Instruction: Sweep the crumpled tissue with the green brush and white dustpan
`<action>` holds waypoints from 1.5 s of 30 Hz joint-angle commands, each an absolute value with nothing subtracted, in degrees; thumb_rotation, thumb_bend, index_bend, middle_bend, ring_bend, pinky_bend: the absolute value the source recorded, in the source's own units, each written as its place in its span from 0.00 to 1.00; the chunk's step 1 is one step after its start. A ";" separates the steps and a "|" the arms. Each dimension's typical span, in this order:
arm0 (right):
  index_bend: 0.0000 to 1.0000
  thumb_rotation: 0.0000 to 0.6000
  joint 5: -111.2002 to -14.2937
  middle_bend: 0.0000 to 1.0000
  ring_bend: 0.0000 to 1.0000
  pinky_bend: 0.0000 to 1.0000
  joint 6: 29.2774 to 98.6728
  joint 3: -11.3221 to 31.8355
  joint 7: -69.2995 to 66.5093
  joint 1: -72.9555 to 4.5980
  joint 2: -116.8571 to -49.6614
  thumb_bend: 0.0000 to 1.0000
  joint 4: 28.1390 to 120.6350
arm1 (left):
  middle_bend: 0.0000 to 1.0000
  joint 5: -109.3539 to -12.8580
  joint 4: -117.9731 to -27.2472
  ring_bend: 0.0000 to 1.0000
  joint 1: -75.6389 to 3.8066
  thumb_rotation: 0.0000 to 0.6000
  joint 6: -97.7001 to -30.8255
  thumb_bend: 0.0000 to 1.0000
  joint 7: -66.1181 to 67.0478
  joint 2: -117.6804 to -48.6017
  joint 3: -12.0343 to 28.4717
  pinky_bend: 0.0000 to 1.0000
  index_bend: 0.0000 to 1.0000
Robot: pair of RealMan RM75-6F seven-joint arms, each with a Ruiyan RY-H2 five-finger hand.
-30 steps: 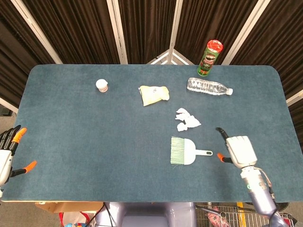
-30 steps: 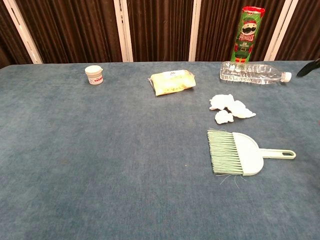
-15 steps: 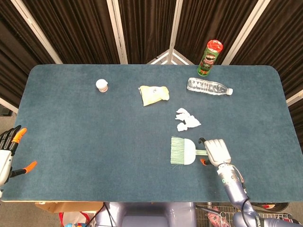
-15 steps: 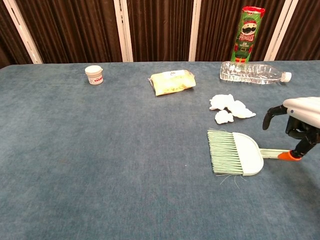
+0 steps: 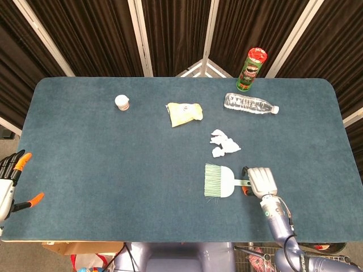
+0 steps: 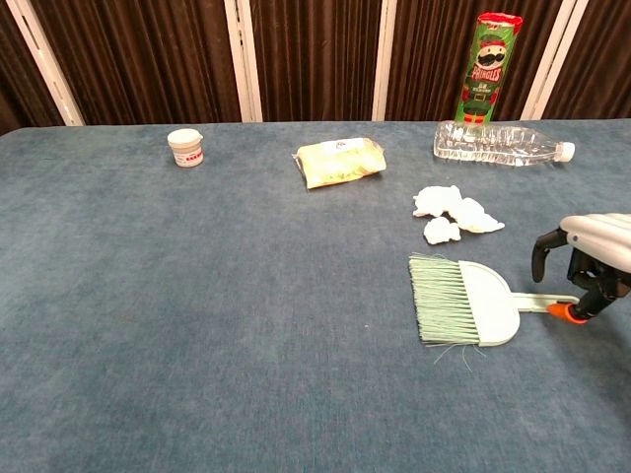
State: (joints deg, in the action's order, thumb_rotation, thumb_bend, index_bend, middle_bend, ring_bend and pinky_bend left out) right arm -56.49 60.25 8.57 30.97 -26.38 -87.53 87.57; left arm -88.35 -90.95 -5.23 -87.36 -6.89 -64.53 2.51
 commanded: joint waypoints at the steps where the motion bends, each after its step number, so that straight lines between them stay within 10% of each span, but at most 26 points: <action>1: 0.45 1.00 -56.18 0.96 1.00 0.86 60.29 8.35 30.54 -26.43 -87.75 0.32 87.35 | 0.00 -88.28 -90.98 0.00 -5.24 1.00 -87.34 0.00 -6.83 -64.54 2.54 0.02 0.00; 45: 0.76 1.00 -55.80 0.96 1.00 0.86 62.73 12.16 35.39 -31.33 -80.69 0.52 95.10 | 0.00 -88.10 -90.98 0.00 -5.61 1.00 -86.82 0.00 -7.17 -64.27 2.67 0.02 0.00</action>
State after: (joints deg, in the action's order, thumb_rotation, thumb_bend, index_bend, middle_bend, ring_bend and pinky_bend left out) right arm -57.08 62.85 11.04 33.60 -30.15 -82.00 93.66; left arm -88.13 -91.00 -5.58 -86.85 -7.17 -64.28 2.65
